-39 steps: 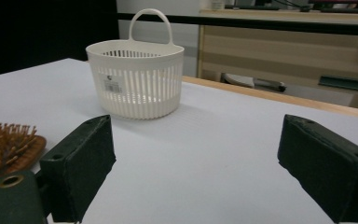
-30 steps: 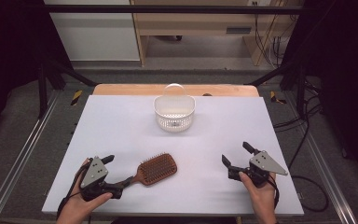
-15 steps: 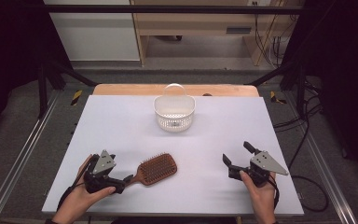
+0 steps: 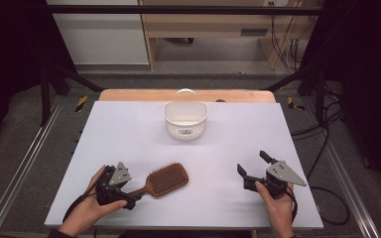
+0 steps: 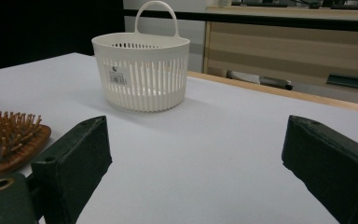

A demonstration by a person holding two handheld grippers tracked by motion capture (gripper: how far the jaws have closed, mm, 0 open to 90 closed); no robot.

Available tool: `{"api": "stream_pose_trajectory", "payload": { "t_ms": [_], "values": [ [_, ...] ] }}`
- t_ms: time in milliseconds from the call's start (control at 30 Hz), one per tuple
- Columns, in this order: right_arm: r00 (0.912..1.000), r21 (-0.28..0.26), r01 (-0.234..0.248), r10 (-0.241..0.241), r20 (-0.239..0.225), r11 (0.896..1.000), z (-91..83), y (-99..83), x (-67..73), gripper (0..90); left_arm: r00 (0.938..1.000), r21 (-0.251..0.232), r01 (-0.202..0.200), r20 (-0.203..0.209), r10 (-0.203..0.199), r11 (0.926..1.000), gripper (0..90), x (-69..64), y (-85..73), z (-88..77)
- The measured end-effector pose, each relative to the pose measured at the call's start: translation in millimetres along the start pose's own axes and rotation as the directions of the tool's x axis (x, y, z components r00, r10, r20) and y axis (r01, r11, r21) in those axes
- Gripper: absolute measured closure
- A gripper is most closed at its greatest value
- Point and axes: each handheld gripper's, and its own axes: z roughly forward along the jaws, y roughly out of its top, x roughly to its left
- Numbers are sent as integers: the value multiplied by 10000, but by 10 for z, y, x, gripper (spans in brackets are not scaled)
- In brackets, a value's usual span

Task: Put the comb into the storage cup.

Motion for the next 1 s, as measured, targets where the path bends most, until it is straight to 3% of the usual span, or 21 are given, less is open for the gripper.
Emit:
{"api": "stream_pose_trajectory", "payload": {
  "t_ms": [133, 233, 667, 1000],
  "values": [
    [10000, 24, 20, -20, -7, 10000, 4, 1, 9, 81, 10000, 39, 51, 38, -51, 10000, 45, 14, 4, 16],
    [10000, 26, 15, -15, 0, 10000, 0, 0, 0, 81, 9999, 364, -1, 162, -5, 9993, 44, 37, -4, 43],
    [10000, 75, -35, 34, 53, 10000, 0, -6, 5, 81, 9996, 488, -6, 293, -9, 9988, 45, 34, 40, 116],
    [9999, 49, -55, 55, 86, 10000, -8, -4, -19, 85, 9986, 903, -108, 521, 61, 9959, 81, 31, 43, 155]
  ]
}}
